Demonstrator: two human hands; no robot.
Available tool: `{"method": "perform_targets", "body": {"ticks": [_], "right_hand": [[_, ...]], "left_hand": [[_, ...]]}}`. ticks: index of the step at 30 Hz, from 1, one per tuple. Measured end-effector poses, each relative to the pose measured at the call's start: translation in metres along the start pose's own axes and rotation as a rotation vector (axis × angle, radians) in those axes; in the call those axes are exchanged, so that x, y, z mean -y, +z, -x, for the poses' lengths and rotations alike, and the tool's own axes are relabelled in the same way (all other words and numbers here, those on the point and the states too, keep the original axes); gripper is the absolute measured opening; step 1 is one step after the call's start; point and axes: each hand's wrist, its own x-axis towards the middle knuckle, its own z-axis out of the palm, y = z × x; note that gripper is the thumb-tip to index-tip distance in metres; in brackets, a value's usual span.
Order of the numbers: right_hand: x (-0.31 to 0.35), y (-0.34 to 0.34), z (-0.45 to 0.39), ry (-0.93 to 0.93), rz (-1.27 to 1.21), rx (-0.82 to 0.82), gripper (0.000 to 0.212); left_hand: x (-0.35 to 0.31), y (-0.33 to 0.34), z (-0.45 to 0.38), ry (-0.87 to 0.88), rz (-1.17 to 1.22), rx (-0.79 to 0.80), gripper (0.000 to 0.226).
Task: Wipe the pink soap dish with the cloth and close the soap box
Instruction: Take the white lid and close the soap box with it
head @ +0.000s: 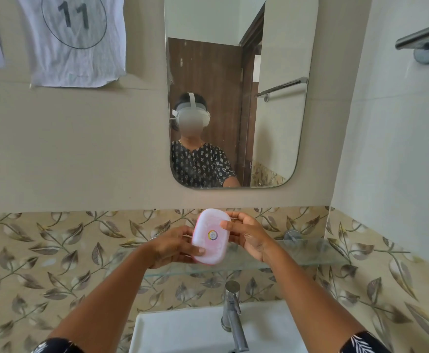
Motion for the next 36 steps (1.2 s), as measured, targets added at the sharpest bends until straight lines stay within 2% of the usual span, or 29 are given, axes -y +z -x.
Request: {"method": "perform_targets", "body": {"ticks": [4,10,15,18,22,25,27,30,33,34,36], "right_hand": [[0.000,0.000,0.000,0.032,0.060,-0.015,0.041],[0.003,0.001,0.001,0.062,0.124,-0.007,0.042],[-0.001,0.000,0.003,0.087,0.085,-0.037,0.061],[-0.006,-0.005,0.007,0.150,0.094,0.048,0.048],[-0.012,-0.006,0.013,0.225,0.164,0.131,0.043],[-0.011,-0.007,0.013,0.232,0.206,0.107,0.028],[-0.010,-0.009,0.012,0.256,0.262,0.093,0.026],[-0.005,-0.010,0.009,0.265,0.307,0.062,0.031],[0.002,-0.009,0.003,0.179,0.324,-0.067,0.024],[0.003,-0.009,0.000,0.159,0.320,-0.130,0.026],[0.002,-0.010,-0.006,0.147,0.334,-0.237,0.046]], "left_hand": [[0.001,0.012,-0.003,-0.038,-0.082,0.080,0.052],[-0.004,0.019,-0.009,-0.025,0.043,-0.098,0.056],[-0.001,0.022,-0.007,-0.020,0.131,-0.132,0.054],[0.000,0.025,-0.010,0.017,0.225,-0.156,0.052],[0.002,0.022,-0.012,0.082,0.323,-0.186,0.057],[0.002,0.024,-0.011,0.070,0.349,-0.243,0.046],[0.002,0.023,-0.012,0.046,0.367,-0.321,0.036],[0.002,0.017,-0.015,-0.004,0.360,-0.392,0.037],[0.005,0.010,-0.021,-0.009,0.372,-0.445,0.037],[0.005,0.009,-0.023,-0.015,0.358,-0.474,0.039],[0.006,0.010,-0.027,-0.033,0.273,-0.562,0.043]]}}
